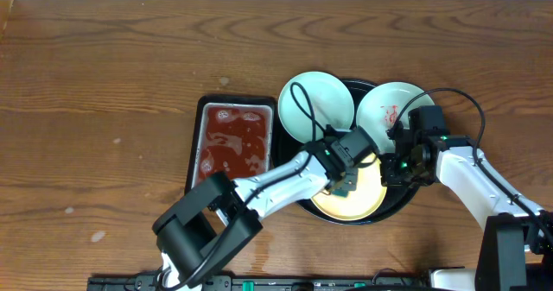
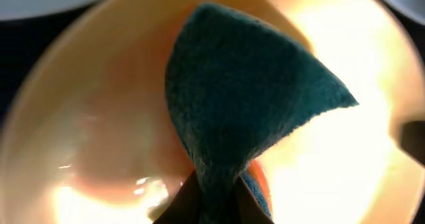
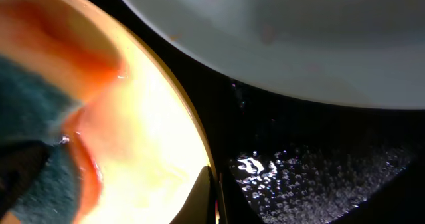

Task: Clean dirty plates on tray and stack at the side
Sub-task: 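Scrub the yellow plate with the sponge while the right gripper holds it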

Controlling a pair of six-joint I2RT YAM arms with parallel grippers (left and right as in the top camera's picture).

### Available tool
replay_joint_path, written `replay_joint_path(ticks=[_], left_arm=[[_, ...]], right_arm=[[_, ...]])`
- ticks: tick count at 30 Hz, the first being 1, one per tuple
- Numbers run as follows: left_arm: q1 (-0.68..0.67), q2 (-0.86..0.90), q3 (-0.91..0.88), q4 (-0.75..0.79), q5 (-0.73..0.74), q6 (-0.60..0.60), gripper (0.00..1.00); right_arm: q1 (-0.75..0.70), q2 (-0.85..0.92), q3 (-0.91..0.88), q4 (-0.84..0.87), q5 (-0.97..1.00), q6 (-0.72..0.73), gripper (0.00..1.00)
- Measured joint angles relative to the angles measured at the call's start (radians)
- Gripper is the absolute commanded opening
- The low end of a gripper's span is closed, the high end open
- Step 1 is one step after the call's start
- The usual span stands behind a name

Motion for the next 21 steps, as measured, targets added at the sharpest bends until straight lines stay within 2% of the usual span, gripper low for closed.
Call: replay_joint_path(ticks=[11,21], left_arm=[[0.073,-0.061,-0.018,-0.061,0.027,0.063,0.08],[0.048,-0.101,-0.024,0.136,0.048,0.056,0.08]], right_arm=[[0.001,0.000,0.000,0.000,0.001,0.000,0.01],[0.001,0.000,0.000,0.003,0.005,0.000,0.01]])
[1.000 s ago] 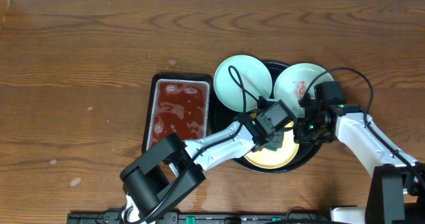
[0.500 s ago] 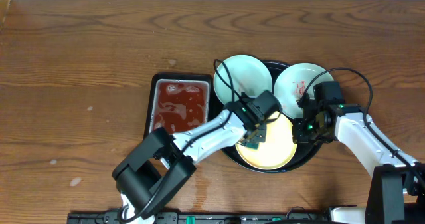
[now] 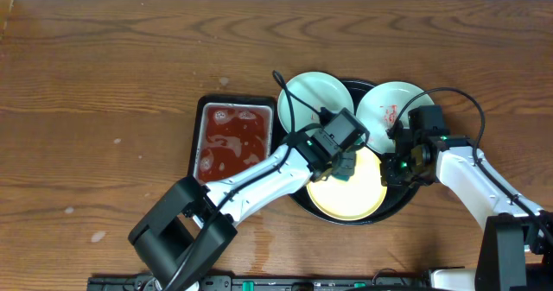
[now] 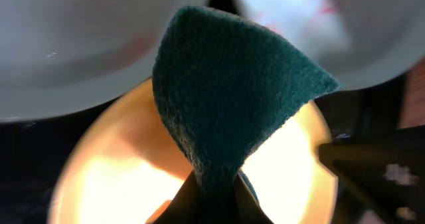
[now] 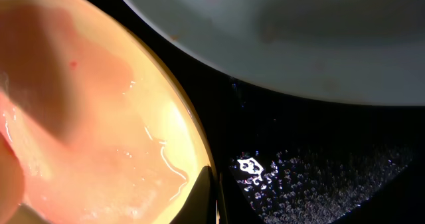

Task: Clean dirty plates on tray and stack at the side
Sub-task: 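Scrub the yellow plate with the sponge while the right gripper holds it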

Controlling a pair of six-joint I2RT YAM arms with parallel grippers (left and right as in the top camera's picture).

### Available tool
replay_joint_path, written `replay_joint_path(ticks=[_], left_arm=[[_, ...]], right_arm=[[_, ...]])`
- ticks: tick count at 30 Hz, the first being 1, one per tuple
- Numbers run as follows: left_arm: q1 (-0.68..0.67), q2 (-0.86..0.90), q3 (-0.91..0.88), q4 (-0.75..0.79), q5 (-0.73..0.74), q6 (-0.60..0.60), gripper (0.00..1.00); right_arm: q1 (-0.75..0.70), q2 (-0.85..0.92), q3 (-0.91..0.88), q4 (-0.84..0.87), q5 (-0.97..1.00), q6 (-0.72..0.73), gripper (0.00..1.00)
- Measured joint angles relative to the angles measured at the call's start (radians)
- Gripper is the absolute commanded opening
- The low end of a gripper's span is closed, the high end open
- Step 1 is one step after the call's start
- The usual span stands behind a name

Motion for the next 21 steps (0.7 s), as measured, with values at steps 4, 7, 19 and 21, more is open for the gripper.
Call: replay_joint_path(ticks=[4,7,19,21], left_arm=[[-0.018,0.033,0.000,0.094,0.005,-0.006,0.08],[-0.021,0.075,0.000,0.153,-0.005,-0.011,0.08],[-0.026,0.167,0.000,0.335,-0.106,0.029,0.08],[-0.027,0.169,0.000,0.344,-0.123,0.052,0.08]], right_arm=[[0.000,0.000,0.000,0.000,0.001,0.000,0.01],[0.000,0.000,0.000,0.000,0.001,0.000,0.01],[0.000,0.000,0.000,0.001,0.016,0.000,0.01],[0.000,0.000,0.000,0.001,0.018,0.000,0.01]])
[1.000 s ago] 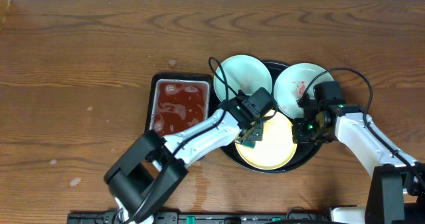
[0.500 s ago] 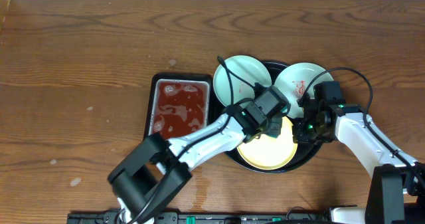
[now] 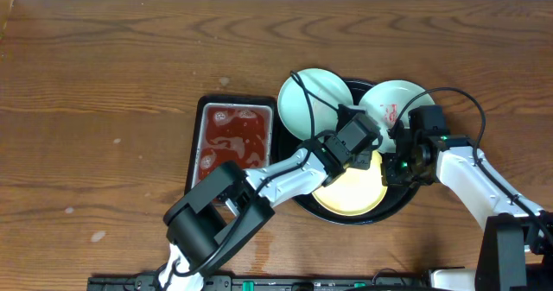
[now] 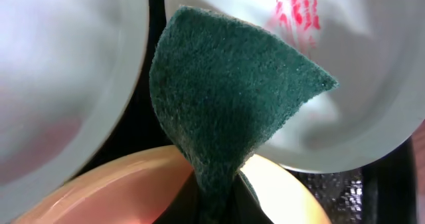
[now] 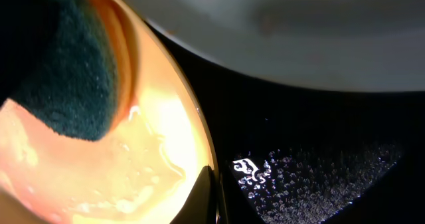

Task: Clean dirty plates on tray and stack at the side
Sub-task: 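Scrub the yellow plate with the sponge while the right gripper holds it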

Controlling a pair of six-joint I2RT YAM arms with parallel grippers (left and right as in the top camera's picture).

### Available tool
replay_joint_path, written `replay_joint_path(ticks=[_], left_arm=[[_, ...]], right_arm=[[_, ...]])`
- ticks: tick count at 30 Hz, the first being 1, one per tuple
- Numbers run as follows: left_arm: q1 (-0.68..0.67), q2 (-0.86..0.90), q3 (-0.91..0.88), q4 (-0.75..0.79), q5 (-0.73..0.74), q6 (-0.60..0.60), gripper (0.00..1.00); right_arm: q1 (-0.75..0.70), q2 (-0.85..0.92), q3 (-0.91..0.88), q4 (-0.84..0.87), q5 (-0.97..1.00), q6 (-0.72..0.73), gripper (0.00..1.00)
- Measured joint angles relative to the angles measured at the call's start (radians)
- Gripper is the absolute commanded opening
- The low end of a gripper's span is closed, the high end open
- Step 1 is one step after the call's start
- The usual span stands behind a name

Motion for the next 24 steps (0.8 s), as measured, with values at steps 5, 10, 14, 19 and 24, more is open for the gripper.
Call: replay_joint_path(ticks=[5,10,14,19,24], left_arm=[[-0.003,0.000,0.000,0.000,-0.039,0.057,0.08],[-0.003,-0.001,0.005,-0.064,-0.061,0.078,0.07],[-0.002,-0.007,0.023,-0.138,-0.080,0.085,0.08],[0.003,-0.031,0.023,-0.226,-0.098,0.088,0.07],[0.010,-0.061,0.023,-0.342,-0.105,0.089,0.08]], right_arm=[[0.000,0.000,0.000,0.000,0.002,0.000,0.01],[0.000,0.000,0.000,0.000,0.002,0.000,0.01],[0.000,0.000,0.000,0.001,0.002,0.000,0.01],[0.000,0.000,0.000,0.001,0.002,0.000,0.01],[0.000,0.000,0.000,0.003,0.000,0.000,0.01]])
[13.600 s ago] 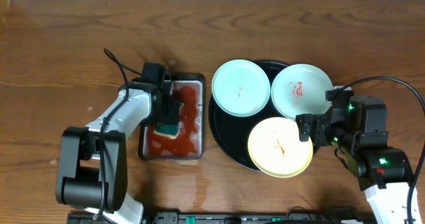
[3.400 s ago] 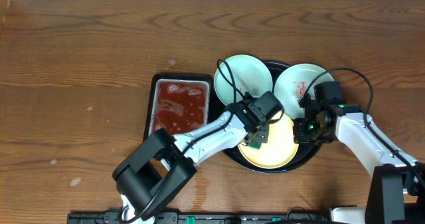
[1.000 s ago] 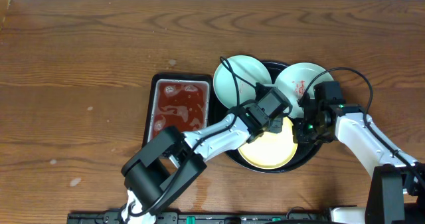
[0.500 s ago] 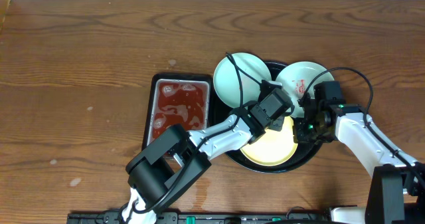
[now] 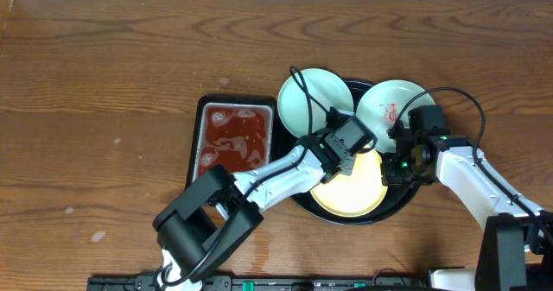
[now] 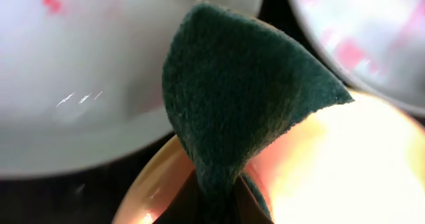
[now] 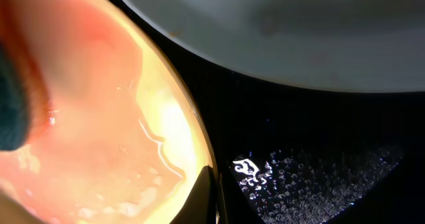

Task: Clean dirty plates on tray and stack at the side
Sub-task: 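Scrub the yellow plate with the sponge while the right gripper holds it, then return the sponge to the basin with the left gripper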

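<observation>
A yellow plate [image 5: 352, 192] lies at the near side of the round black tray [image 5: 404, 198], wet with reddish film [image 7: 93, 137]. My left gripper [image 6: 216, 199] is shut on a dark green sponge [image 6: 242, 91], which sits at the plate's far-left part [image 5: 348, 147]. My right gripper [image 7: 213, 192] is shut on the yellow plate's right rim [image 5: 399, 167]. A pale green plate [image 5: 313, 103] and a white plate with red stains [image 5: 393, 105] lie at the tray's far side.
A black rectangular tub of red-tinted water [image 5: 233, 140] stands left of the round tray. Brown wooden table [image 5: 104, 84] spreads to the left and back. The left arm crosses the tray's near-left edge.
My left gripper has shifted the sponge left, from the yellow plate's far-right part by the stained white plate to its far-left part by the green plate. The right gripper has not moved.
The sponge was first pressed on the middle of the yellow plate. Then it was at the plate's far edge, then toward the stained white plate, and now back to the far left. My right gripper stayed on the rim throughout.
</observation>
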Controlling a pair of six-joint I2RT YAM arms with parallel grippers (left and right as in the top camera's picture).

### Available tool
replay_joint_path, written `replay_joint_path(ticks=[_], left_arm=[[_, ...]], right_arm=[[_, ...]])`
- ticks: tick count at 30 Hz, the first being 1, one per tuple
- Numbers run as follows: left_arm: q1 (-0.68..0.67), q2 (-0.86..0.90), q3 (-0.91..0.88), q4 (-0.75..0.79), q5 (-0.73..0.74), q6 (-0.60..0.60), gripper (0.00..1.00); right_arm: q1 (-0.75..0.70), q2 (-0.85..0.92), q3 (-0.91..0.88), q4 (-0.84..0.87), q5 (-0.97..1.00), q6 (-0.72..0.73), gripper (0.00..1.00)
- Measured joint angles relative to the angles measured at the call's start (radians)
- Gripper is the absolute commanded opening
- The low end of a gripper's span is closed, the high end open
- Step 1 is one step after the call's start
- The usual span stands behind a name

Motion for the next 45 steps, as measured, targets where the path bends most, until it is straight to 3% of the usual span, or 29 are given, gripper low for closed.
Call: replay_joint_path(ticks=[9,17,27,41,45], left_arm=[[0.002,-0.090,-0.020,-0.109,0.016,0.000,0.07],[-0.002,-0.129,-0.021,-0.090,0.166,-0.005,0.08],[-0.097,-0.051,-0.021,-0.001,0.214,-0.009,0.08],[-0.076,-0.031,-0.019,-0.098,0.119,-0.013,0.08],[-0.038,-0.064,-0.021,-0.143,0.081,-0.012,0.07]], right_arm=[[0.000,0.000,0.000,0.000,-0.001,0.000,0.01],[0.000,0.000,0.000,0.000,-0.001,0.000,0.01],[0.000,0.000,0.000,0.000,0.000,0.000,0.01],[0.000,0.000,0.000,-0.006,-0.004,0.000,0.01],[0.000,0.000,0.000,-0.006,-0.003,0.000,0.06]])
